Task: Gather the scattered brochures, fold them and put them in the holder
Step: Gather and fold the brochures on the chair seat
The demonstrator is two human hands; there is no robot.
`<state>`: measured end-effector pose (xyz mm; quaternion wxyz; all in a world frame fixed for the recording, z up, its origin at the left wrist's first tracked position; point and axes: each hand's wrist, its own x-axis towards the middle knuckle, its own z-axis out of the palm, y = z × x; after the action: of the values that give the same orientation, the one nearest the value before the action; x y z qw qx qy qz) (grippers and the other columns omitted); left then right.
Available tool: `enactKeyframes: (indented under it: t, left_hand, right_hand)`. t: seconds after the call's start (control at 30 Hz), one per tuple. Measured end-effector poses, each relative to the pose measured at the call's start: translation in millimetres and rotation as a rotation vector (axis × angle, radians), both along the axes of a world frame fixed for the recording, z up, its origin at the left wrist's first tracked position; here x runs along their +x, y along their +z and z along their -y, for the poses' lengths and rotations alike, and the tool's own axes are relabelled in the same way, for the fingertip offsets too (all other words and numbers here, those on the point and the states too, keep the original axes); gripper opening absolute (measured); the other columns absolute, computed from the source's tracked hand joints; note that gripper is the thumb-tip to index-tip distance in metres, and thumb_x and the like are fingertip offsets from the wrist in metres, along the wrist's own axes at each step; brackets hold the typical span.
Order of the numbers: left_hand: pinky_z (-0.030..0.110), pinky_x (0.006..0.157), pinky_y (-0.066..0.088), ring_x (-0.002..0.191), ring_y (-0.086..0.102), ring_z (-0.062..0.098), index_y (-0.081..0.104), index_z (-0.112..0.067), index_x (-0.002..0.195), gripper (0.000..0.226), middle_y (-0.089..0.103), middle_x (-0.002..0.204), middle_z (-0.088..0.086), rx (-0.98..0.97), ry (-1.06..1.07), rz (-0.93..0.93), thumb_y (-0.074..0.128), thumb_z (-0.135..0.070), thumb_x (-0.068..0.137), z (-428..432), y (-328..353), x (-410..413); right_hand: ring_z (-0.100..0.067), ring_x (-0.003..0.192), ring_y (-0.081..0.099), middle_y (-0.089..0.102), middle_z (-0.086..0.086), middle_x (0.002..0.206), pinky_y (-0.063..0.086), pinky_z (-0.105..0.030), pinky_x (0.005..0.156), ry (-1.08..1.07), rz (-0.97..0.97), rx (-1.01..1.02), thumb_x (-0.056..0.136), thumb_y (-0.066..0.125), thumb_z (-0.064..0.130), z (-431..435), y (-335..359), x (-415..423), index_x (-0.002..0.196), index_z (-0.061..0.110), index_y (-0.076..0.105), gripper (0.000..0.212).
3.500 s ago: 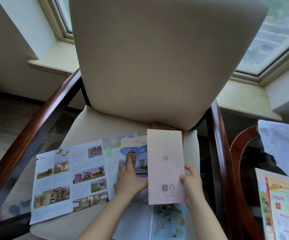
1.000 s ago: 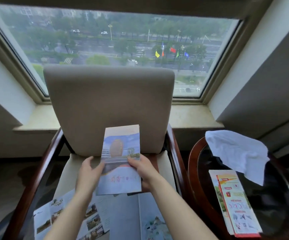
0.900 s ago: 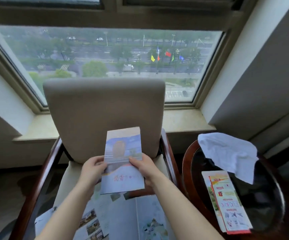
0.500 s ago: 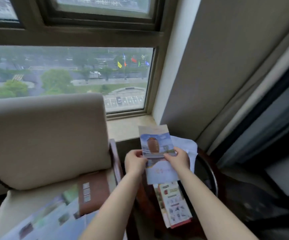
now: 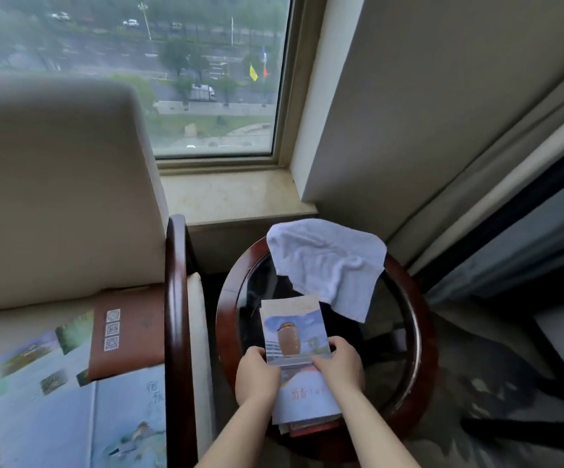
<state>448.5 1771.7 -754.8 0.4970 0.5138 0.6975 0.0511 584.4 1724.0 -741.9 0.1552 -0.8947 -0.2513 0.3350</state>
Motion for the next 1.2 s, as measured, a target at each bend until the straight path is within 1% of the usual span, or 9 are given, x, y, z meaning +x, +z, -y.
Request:
enactKeyframes:
  t: [0.13,0.23,0.3,0.47,0.6,0.73,0.9,1.07,1.2]
  left_hand:
    - [0.022,0.051,0.039,0.077,0.056,0.013,0.057,-0.02,0.102,0.019,0.067,0.104,-0.002,-0.038,-0.001,-0.023,0.058,-0.018,0.083,6.9,-9.9,4.3]
    - [0.029,0.065,0.053,0.084,0.062,0.016,0.054,-0.02,0.099,0.018,0.066,0.104,-0.001,-0.084,-0.055,-0.026,0.059,-0.026,0.083,2.9,-6.7,3.4]
    - [0.033,0.074,0.054,0.093,0.063,0.021,0.055,-0.017,0.103,0.021,0.064,0.108,0.002,-0.068,-0.172,-0.087,0.054,-0.025,0.084,-6.3,2.2,-0.1]
    - [0.043,0.088,0.051,0.11,0.057,0.029,0.059,-0.015,0.109,0.031,0.06,0.117,0.008,0.263,-0.466,-0.18,0.039,-0.034,0.093,-66.9,66.5,-26.0]
    - [0.044,0.105,0.04,0.131,0.043,0.029,0.05,-0.018,0.132,0.046,0.05,0.138,0.01,0.492,-0.645,-0.27,0.033,-0.043,0.098,-134.5,149.5,-80.1]
    - [0.043,0.106,0.038,0.132,0.041,0.029,0.044,-0.019,0.138,0.051,0.046,0.141,0.01,0.592,-0.657,-0.371,0.028,-0.047,0.098,-178.7,220.6,-157.5]
    - [0.042,0.116,0.025,0.144,0.025,0.026,0.031,-0.026,0.148,0.057,0.029,0.156,0.007,0.566,-0.624,-0.504,0.024,-0.052,0.098,-203.2,263.5,-271.8]
    - [0.042,0.113,0.03,0.14,0.032,0.026,0.036,-0.026,0.145,0.056,0.035,0.152,0.007,0.512,-0.542,-0.595,0.025,-0.053,0.098,-201.9,262.3,-384.6]
    - [0.042,0.111,0.034,0.136,0.037,0.026,0.04,-0.024,0.143,0.055,0.042,0.146,0.007,0.413,-0.499,-0.614,0.026,-0.053,0.098,-189.3,226.5,-459.4]
  right_hand:
    - [-0.021,0.09,0.063,0.061,-0.001,0.106,0.053,-0.032,0.068,-0.029,0.077,-0.046,0.083,0.067,0.02,2.6,-13.4,-6.2,0.101,0.021,0.057,0.021]
    - [-0.022,0.105,0.058,0.054,-0.002,0.116,0.055,-0.036,0.076,0.034,0.173,-0.12,0.085,0.065,0.022,-2.2,-9.0,-10.0,0.111,0.022,0.053,0.028]
    - [-0.022,0.117,0.053,0.05,-0.003,0.125,0.053,-0.037,0.085,0.111,0.255,-0.175,0.087,0.064,0.027,-8.9,0.7,-14.4,0.121,0.02,0.047,0.038]
    - [-0.022,0.131,0.042,0.045,-0.004,0.138,0.041,-0.038,0.1,0.443,0.405,-0.147,0.097,0.044,0.041,-59.2,64.6,-22.7,0.137,0.02,0.041,0.045]
    - [-0.029,0.12,0.053,0.055,-0.008,0.133,0.046,-0.042,0.091,0.638,0.472,-0.052,0.099,0.035,0.043,-122.8,150.7,-44.6,0.136,0.018,0.046,0.046]
    - [-0.031,0.12,0.053,0.057,-0.009,0.129,0.045,-0.042,0.091,0.839,0.567,0.038,0.1,0.033,0.046,-172.2,217.7,-108.5,0.129,0.018,0.053,0.046]
    - [-0.029,0.121,0.051,0.057,-0.009,0.125,0.041,-0.04,0.096,0.977,0.6,0.158,0.1,0.03,0.048,-212.8,251.4,-225.1,0.126,0.018,0.055,0.047]
    - [-0.025,0.123,0.049,0.056,-0.007,0.123,0.042,-0.04,0.094,1.119,0.576,0.202,0.1,0.029,0.049,-232.8,239.1,-337.1,0.12,0.016,0.061,0.05]
    - [-0.024,0.125,0.047,0.055,-0.006,0.124,0.041,-0.04,0.095,1.189,0.519,0.192,0.101,0.028,0.048,-236.4,197.0,-410.9,0.119,0.015,0.062,0.05]
